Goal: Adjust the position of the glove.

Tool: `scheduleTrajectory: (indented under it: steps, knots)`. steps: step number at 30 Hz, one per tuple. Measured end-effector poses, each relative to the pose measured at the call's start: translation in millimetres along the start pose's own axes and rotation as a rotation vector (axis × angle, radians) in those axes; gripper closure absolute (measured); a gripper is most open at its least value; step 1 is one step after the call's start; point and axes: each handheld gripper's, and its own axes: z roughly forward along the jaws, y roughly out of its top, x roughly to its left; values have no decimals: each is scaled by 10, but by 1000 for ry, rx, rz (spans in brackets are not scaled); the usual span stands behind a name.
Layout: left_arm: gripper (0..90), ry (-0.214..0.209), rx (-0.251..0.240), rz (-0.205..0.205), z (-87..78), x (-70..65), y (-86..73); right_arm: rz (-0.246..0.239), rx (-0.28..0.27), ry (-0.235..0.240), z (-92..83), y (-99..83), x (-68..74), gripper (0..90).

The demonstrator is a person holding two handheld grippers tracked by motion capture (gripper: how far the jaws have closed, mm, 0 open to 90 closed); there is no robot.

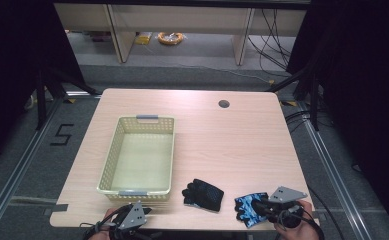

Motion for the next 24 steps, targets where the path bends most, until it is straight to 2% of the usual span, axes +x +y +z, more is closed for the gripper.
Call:
scheduleTrajectory:
  steps: [1,3,4,6,9,11,12,13,14,16,17,18,19,21,24]
  knots:
    - [218,1,0,-1,-6,-1,1,-8,2,10,11,3,10,700]
    - [218,-6,-3,-4,-4,-2,1,12,-4,10,49,-2,39,660]
    - [218,-8,-2,-4,0,-2,0,12,-4,10,49,-2,39,660]
    - [218,-2,0,-3,-4,-5,2,23,30,43,77,-9,37,647]
    - [218,1,-8,-6,-3,-12,0,31,15,39,130,-12,64,641]
    - [218,1,-8,-6,-2,-12,0,40,49,62,155,2,86,634]
    - [218,1,-9,-6,-3,-12,0,63,67,71,167,11,100,633]
    - [218,1,-8,-6,-3,-12,1,55,67,64,202,4,100,634]
    - [219,-13,-2,-5,4,-5,1,70,80,63,221,5,94,652]
    - [218,-9,-7,-6,4,-7,0,82,70,56,238,2,87,688]
    - [218,-6,-7,-8,-1,-11,2,102,91,71,226,9,88,723]
    - [218,-6,-7,-8,-1,-11,2,102,91,71,226,9,88,723]
    - [218,-10,-8,-7,3,-8,2,108,71,73,249,-1,89,746]
    - [219,0,-6,0,-2,-9,3,151,56,75,250,-6,110,798]
    - [219,2,-8,6,-9,-12,6,154,51,74,241,-16,86,824]
